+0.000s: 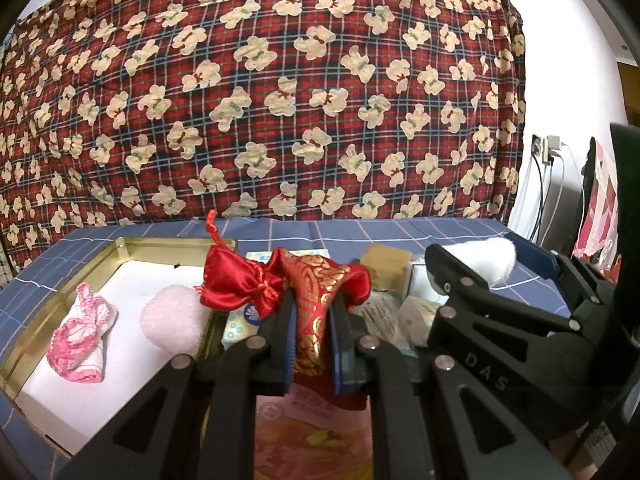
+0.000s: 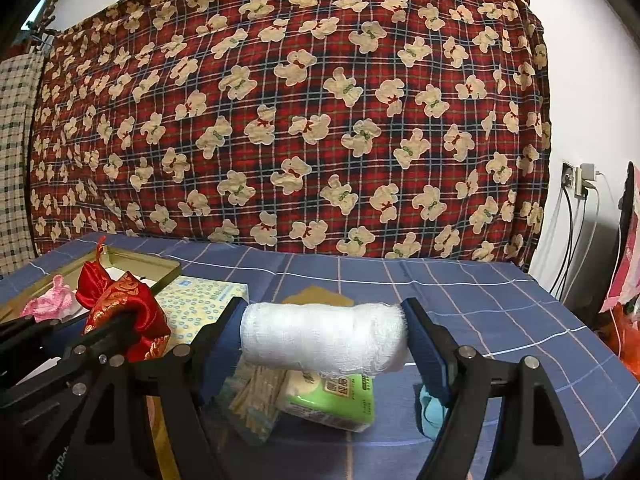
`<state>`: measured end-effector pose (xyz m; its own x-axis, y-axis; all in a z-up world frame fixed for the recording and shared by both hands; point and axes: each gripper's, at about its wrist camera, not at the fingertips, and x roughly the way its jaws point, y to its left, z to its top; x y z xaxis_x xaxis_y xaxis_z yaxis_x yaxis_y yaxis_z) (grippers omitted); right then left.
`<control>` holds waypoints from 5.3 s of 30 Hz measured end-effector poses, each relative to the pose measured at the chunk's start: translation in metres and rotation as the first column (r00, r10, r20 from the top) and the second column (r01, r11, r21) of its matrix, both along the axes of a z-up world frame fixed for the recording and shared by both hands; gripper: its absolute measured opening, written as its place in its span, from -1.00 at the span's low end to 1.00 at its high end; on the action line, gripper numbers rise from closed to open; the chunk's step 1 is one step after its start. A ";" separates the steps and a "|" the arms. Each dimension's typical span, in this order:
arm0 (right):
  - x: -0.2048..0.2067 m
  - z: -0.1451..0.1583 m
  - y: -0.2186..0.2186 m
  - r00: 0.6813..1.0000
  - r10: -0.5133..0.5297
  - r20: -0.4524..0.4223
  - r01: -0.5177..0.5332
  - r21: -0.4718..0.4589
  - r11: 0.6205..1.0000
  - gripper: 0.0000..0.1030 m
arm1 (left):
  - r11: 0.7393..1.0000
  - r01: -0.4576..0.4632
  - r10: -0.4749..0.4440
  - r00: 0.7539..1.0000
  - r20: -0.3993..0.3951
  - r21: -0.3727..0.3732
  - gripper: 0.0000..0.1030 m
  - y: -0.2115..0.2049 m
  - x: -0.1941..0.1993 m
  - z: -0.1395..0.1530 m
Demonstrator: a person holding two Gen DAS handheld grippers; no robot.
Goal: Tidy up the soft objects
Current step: 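Carry the pouch with left tool toward the gold tray while right tool carries the cotton roll, then lower the pouch and cotton roll into the gold tray and open both tools, then move right tool to the teal cloth and grasp it, then grasp the green tissue pack with left tool while right tool lifts the teal cloth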
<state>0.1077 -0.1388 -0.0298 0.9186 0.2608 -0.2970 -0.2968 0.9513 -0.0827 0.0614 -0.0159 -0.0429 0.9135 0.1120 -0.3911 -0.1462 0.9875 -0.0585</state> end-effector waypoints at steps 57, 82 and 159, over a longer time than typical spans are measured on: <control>0.010 0.044 0.152 0.912 0.369 -0.177 -0.372 0.019 0.928 0.54 | 0.972 -0.226 0.223 0.973 -0.052 -0.062 -0.77 0.165 -0.030 0.013; 0.009 0.051 0.136 0.895 0.398 -0.202 -0.393 0.065 0.917 0.78 | 0.954 -0.298 0.297 0.954 -0.047 -0.026 0.73 0.163 -0.040 0.020; 0.101 -0.041 -0.113 0.878 -0.138 -0.458 0.110 -0.087 0.990 -0.67 | 0.958 0.217 -0.147 0.933 -0.328 0.185 0.90 -0.122 0.094 -0.035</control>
